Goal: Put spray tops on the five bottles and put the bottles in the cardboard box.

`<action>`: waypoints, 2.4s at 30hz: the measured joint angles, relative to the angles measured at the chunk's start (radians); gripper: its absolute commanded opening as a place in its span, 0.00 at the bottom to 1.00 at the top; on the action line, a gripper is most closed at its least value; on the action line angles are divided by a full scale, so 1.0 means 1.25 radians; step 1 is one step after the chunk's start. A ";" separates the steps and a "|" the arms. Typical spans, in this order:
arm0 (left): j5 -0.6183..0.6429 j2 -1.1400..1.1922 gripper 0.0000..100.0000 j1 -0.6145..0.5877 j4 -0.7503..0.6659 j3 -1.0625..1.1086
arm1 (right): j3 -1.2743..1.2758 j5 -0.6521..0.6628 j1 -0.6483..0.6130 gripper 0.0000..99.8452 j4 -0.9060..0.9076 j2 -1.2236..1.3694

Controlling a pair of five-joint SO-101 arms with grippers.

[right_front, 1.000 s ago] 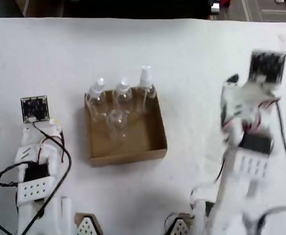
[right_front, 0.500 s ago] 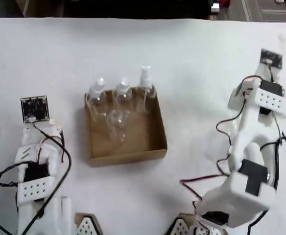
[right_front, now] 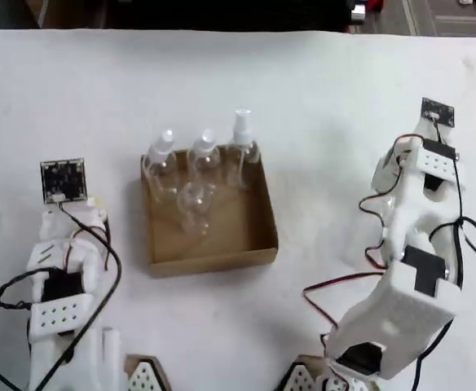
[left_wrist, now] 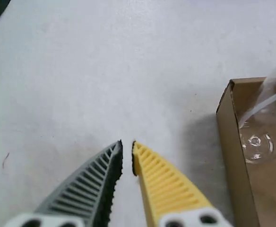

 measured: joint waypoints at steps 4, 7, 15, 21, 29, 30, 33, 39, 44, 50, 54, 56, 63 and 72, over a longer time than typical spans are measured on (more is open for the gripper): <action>0.000 0.000 0.04 0.002 0.000 0.000 | 0.000 0.000 0.000 0.01 0.000 0.025; 0.000 0.000 0.04 0.002 0.000 0.000 | 0.000 0.000 0.000 0.04 -0.001 0.027; 0.000 0.000 0.04 0.002 0.000 0.000 | 0.000 0.000 0.000 0.02 -0.001 0.020; 0.000 0.000 0.04 0.002 0.000 0.000 | 0.000 0.000 -0.001 0.02 -0.001 -0.072; 0.000 0.000 0.04 0.002 0.000 0.000 | 0.000 0.027 -0.016 0.02 -0.001 -0.188; 0.000 0.000 0.04 0.002 0.000 0.000 | 0.000 0.053 -0.028 0.02 -0.001 -0.196; 0.000 0.000 0.04 0.002 0.000 0.000 | 0.000 0.129 -0.070 0.02 0.000 -0.226; 0.000 0.000 0.04 0.002 0.000 0.000 | 0.001 0.177 -0.109 0.02 0.010 -0.298; 0.000 0.000 0.04 0.002 0.000 0.000 | 0.005 0.179 -0.150 0.02 0.010 -0.372; 0.000 0.000 0.04 0.002 0.000 0.000 | 0.134 0.180 -0.241 0.02 0.010 -0.545; 0.000 0.000 0.04 0.002 0.000 0.000 | 0.239 0.185 -0.312 0.02 0.010 -0.722; 0.000 0.000 0.04 0.002 0.000 0.000 | 0.284 0.184 -0.344 0.02 0.010 -0.819; 0.000 0.000 0.04 0.002 0.000 0.000 | 0.447 0.184 -0.433 0.02 -0.047 -1.150; 0.000 0.000 0.04 0.002 0.000 0.000 | 0.820 0.168 -0.532 0.02 -0.379 -1.547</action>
